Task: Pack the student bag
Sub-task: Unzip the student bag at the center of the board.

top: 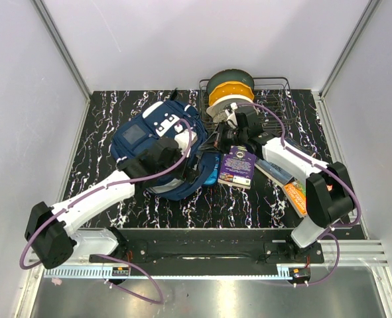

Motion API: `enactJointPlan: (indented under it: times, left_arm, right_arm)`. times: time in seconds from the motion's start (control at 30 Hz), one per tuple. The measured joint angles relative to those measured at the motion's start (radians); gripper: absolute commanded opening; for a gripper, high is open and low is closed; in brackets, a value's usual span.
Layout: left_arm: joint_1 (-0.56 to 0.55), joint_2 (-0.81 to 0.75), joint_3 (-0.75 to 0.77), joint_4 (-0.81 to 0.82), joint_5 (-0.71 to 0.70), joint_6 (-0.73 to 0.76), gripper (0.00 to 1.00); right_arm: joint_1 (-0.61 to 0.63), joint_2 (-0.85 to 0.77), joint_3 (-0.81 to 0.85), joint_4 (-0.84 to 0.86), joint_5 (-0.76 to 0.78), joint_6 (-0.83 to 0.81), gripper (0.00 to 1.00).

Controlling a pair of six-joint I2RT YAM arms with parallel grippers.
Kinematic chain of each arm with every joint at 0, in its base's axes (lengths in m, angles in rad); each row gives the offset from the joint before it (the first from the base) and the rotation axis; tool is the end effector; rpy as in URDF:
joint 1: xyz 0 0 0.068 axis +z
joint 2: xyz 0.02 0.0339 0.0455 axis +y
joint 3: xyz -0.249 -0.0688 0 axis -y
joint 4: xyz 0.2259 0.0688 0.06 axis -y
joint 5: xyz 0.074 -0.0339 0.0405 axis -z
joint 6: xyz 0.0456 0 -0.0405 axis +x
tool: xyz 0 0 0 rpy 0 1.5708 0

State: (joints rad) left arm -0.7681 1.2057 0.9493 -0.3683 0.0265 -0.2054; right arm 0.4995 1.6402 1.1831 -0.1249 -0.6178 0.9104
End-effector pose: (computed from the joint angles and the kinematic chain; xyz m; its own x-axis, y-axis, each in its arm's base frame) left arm 0.1875 -0.1828 0.2769 -0.5566 0.2542 -0.7909 0.6093 0.7721 -0.1806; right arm 0.3028 0.1953 0.2549 -0.9398 0.2206 -0.2610 -0.1190 0.5047 0.8550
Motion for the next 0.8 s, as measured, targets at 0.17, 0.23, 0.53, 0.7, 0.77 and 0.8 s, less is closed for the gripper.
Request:
enactJointPlan:
  times: [0.17,0.23,0.53,0.7,0.77,0.8]
  left_arm:
    - [-0.004,0.034,0.0,-0.015,-0.105,-0.008,0.04]
    - [-0.005,0.036,0.002,-0.031,-0.16,-0.011,0.0]
    - [-0.005,0.005,-0.006,-0.209,-0.393,-0.067,0.03]
    - [0.007,-0.031,-0.029,-0.282,-0.432,-0.127,0.83]
    - [0.007,-0.038,-0.03,-0.294,-0.427,-0.141,0.91]
    - [0.007,-0.047,-0.03,-0.294,-0.423,-0.153,0.95]
  right_arm:
    - [0.0,-0.018,0.0,0.0,0.005,0.0,0.0]
    - [0.003,-0.02,-0.001,0.0,0.005,0.0,0.2]
    - [0.008,-0.092,-0.098,-0.015,0.021,-0.032,0.8]
    - [-0.009,-0.2,-0.166,-0.079,0.159,-0.053,0.82]
    - [-0.039,-0.246,-0.198,-0.113,0.219,-0.058,0.82]
    - [-0.06,-0.262,-0.213,-0.127,0.243,-0.063,0.83]
